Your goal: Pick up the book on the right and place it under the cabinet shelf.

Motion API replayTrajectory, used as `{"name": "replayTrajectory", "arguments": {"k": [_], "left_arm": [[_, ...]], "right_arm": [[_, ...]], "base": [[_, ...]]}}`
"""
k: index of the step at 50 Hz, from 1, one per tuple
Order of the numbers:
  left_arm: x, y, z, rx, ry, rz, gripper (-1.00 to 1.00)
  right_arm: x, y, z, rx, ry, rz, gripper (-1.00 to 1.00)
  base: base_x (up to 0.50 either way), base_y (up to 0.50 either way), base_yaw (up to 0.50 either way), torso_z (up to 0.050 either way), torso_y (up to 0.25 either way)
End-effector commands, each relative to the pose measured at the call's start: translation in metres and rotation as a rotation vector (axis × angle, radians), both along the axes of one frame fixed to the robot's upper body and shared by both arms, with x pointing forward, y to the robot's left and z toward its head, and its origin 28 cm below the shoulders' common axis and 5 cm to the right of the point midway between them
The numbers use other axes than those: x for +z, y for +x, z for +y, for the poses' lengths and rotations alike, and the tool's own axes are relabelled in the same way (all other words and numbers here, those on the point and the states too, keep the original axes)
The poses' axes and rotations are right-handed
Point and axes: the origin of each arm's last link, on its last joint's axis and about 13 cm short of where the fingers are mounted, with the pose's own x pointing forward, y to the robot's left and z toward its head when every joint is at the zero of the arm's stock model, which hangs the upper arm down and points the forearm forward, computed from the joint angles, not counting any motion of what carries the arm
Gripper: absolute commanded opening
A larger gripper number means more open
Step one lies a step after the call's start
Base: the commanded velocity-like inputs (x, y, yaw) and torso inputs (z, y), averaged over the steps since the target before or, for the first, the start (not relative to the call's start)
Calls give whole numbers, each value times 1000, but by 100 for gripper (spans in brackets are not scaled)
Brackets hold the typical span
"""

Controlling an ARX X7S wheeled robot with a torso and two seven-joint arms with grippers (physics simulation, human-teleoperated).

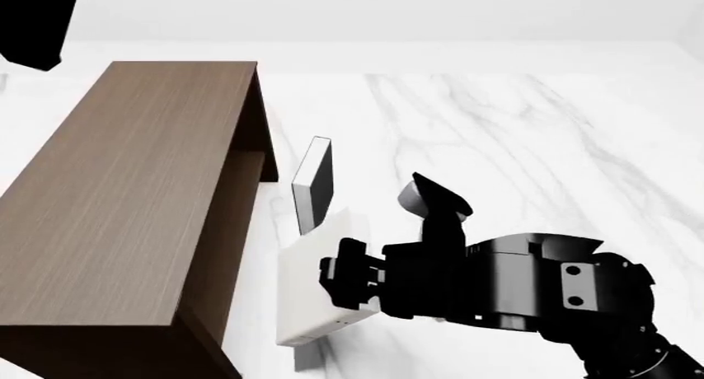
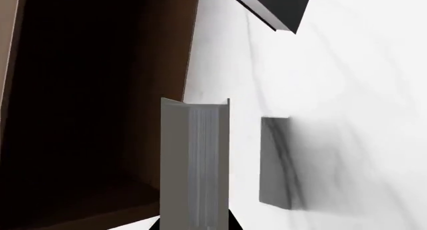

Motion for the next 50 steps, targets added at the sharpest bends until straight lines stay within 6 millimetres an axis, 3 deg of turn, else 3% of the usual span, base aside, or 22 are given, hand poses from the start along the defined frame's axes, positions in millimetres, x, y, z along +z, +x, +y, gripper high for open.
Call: {"name": "replayTrajectory", "arguments": {"k": [1, 34, 50], "left_arm": [[-1, -1, 1, 2, -2, 1, 100], [-1, -5, 4, 9, -9, -11, 100], [-1, -6, 4, 13, -6, -10, 100]], "right_arm": [[-4, 7, 8, -35, 68, 23, -100], [-12, 8, 33, -8, 56, 28, -100], [-21, 18, 38, -29, 45, 23, -100]], "base": [[0, 0, 0, 0, 0], [0, 0, 0, 0, 1], [0, 0, 0, 1, 1]]}}
